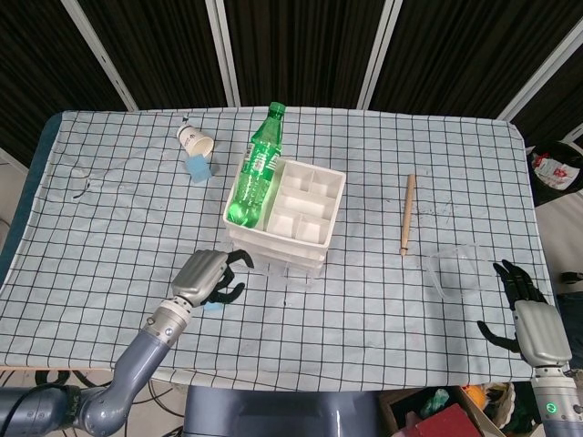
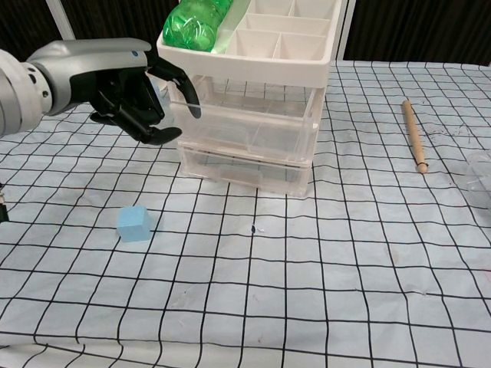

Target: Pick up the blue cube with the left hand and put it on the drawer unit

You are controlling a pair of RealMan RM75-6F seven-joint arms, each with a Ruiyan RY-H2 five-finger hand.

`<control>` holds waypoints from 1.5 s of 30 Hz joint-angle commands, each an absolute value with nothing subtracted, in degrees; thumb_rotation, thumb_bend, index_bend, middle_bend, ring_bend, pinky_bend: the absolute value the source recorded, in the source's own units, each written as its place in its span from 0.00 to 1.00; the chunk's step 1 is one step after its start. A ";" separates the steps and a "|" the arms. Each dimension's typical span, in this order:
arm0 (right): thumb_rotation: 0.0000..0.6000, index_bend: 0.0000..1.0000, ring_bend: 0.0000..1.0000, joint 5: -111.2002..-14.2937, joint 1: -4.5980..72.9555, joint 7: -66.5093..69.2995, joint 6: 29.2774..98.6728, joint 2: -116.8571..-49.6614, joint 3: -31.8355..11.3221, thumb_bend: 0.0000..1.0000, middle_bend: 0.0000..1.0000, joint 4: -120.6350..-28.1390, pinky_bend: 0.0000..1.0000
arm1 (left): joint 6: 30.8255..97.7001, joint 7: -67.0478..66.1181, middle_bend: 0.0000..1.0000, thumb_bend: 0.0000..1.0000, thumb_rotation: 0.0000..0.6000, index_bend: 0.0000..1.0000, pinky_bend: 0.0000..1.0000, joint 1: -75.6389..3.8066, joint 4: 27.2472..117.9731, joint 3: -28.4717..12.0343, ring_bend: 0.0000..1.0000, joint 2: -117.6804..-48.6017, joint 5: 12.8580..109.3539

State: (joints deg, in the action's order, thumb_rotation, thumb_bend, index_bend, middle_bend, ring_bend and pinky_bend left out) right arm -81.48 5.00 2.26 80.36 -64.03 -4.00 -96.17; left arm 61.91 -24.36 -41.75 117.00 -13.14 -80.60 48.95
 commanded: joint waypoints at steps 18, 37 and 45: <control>1.00 0.00 0.01 -81.44 4.93 2.35 80.48 -63.97 -4.04 0.21 0.00 -96.19 0.19 | 68.98 -20.15 1.00 0.17 1.00 0.18 0.95 -36.10 123.27 -8.91 0.98 -76.69 59.56; 1.00 0.00 0.01 -81.29 4.87 2.25 80.49 -64.00 -4.06 0.21 0.00 -96.56 0.19 | 74.29 -15.67 1.00 0.22 1.00 0.22 0.95 -24.33 120.52 1.47 0.98 -62.58 65.30; 1.00 0.00 0.01 -81.40 4.83 2.26 80.56 -63.99 -4.01 0.21 0.00 -96.65 0.19 | 67.56 -19.05 1.00 0.23 1.00 0.25 0.96 -27.52 116.04 0.01 0.99 -66.98 56.12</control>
State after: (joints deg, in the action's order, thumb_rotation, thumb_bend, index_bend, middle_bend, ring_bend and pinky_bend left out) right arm -81.40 4.83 2.26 80.56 -63.99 -4.01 -96.65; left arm 69.14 -17.84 -26.46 117.33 0.49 -65.42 57.96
